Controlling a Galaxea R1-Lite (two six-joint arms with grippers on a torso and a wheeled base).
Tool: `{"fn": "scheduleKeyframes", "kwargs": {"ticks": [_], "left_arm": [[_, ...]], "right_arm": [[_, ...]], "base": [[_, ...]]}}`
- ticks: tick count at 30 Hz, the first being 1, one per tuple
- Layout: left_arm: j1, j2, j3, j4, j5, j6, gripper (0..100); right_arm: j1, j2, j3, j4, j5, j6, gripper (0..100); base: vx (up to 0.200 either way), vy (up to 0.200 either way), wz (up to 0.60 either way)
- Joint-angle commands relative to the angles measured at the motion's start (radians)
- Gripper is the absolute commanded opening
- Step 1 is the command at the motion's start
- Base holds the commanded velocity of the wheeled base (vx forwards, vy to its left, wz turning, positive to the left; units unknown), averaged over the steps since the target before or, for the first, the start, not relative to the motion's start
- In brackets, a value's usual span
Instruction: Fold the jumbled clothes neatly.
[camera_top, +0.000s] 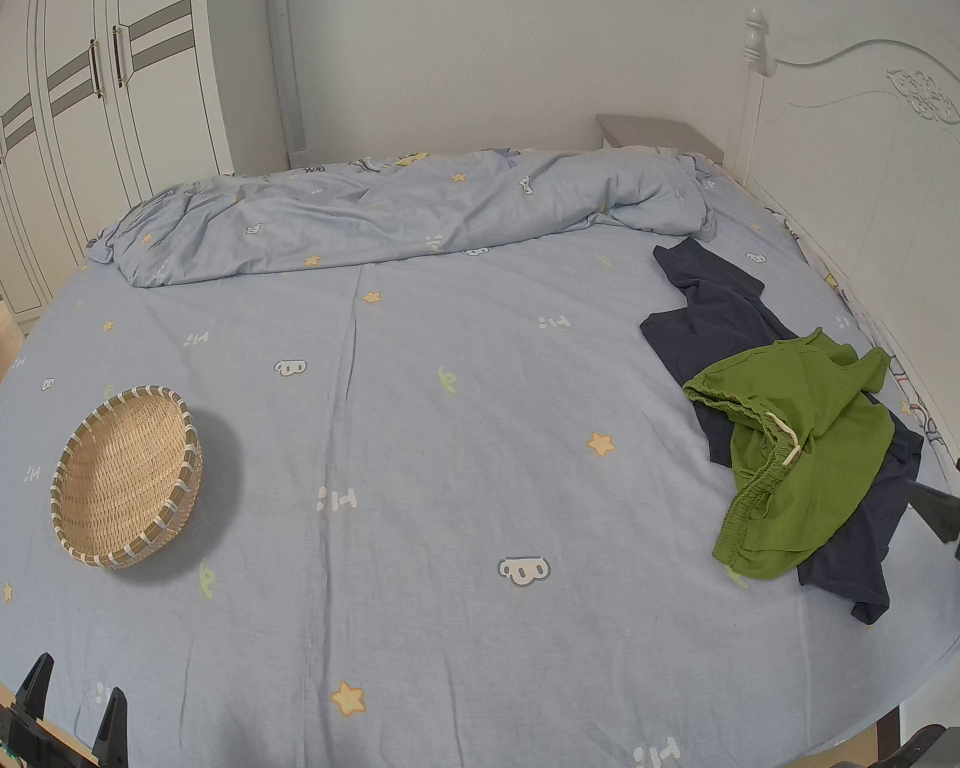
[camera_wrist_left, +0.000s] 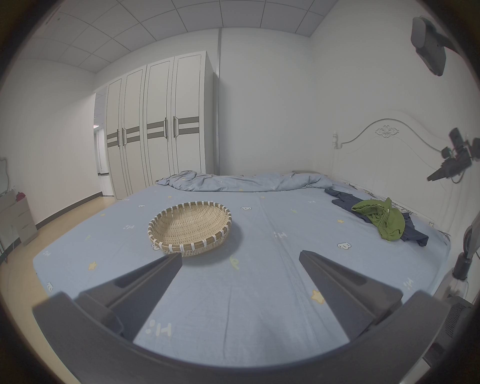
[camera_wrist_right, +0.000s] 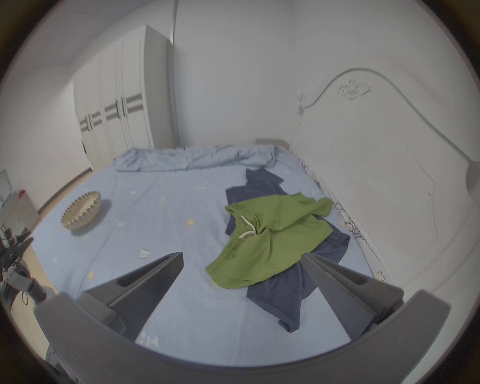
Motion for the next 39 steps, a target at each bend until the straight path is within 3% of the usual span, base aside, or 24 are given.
{"fn": "scheduleKeyframes", "kwargs": {"ticks": [1,7,13,28,39], "left_arm": [[0.0,-0.016,0.0,0.0,0.0,0.0,100],[0.0,-0.016,0.0,0.0,0.0,0.0,100],[0.0,-0.016,0.0,0.0,0.0,0.0,100],[0.0,-0.016,0.0,0.0,0.0,0.0,100],[0.0,-0.015,0.0,0.0,0.0,0.0,100]], "right_arm": [[0.123,0.73,-0.339,-0.011,-0.271,-0.019,100],[0.154,0.894,-0.423,-0.07,-0.322,-0.007,100],[0.161,0.992,-0.459,-0.09,-0.42,-0.018,100],[0.16,1.04,-0.485,-0.137,-0.435,-0.019,100],[0.125,1.113,-0.524,-0.222,-0.513,-0.019,100]], "base": [[0.0,0.0,0.0],[0.0,0.0,0.0],[0.0,0.0,0.0],[0.0,0.0,0.0],[0.0,0.0,0.0]]}}
